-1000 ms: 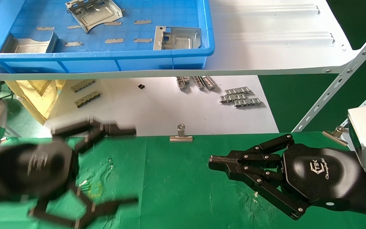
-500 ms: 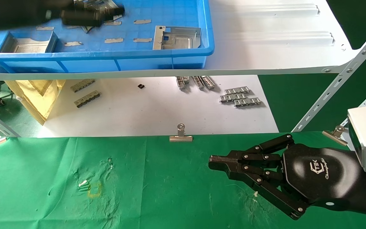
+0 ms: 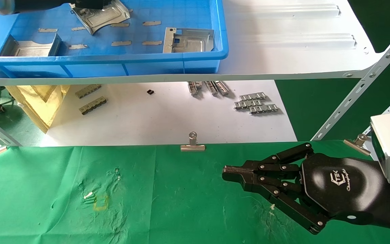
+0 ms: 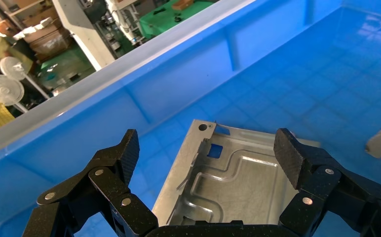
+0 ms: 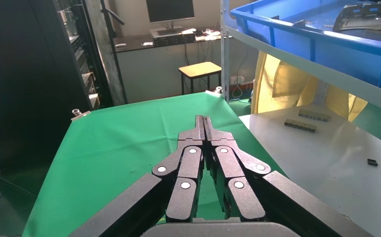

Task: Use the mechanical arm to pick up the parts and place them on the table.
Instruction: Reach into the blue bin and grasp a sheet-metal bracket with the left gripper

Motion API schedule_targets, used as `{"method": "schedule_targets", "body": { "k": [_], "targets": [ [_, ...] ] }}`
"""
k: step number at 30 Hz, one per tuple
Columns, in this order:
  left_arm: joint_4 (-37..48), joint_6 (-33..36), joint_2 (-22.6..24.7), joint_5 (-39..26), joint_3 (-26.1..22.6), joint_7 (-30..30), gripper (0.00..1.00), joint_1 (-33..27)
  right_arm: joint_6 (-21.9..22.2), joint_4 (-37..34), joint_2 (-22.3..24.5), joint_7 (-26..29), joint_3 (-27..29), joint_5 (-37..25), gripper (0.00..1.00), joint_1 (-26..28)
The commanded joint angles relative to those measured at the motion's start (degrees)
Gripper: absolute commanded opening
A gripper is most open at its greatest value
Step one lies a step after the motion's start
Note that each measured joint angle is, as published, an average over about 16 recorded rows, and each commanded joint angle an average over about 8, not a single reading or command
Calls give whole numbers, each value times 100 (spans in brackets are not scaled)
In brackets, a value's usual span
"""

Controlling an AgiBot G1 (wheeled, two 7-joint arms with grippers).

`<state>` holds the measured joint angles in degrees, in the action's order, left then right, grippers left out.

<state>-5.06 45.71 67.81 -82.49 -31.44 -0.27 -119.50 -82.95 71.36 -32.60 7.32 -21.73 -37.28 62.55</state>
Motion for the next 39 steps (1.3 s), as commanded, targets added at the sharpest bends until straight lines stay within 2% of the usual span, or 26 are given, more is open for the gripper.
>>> {"method": "schedule_targets", "body": {
  "k": [1,5,6,7,19,29,39],
  "targets": [
    [154,-157,101,-37,-19,73,67,-51,0,0,0,0,0,0,0,0],
    [304,-431,184,-100,-58,166,17,-81,0,0,0,0,0,0,0,0],
    [336,-507,197,-114,-67,181,6,-82,0,0,0,0,0,0,0,0],
    [365,-586,211,-125,-74,193,0,-82,0,0,0,0,0,0,0,0],
    [574,-1023,240,-62,-28,72,0,-5,0,0,0,0,0,0,0,0],
    [678,-898,213,108,92,-407,0,20,0,0,0,0,0,0,0,0],
    [613,-813,175,-68,-29,-521,0,16,0,0,0,0,-1,0,0,0]
  ]
}}
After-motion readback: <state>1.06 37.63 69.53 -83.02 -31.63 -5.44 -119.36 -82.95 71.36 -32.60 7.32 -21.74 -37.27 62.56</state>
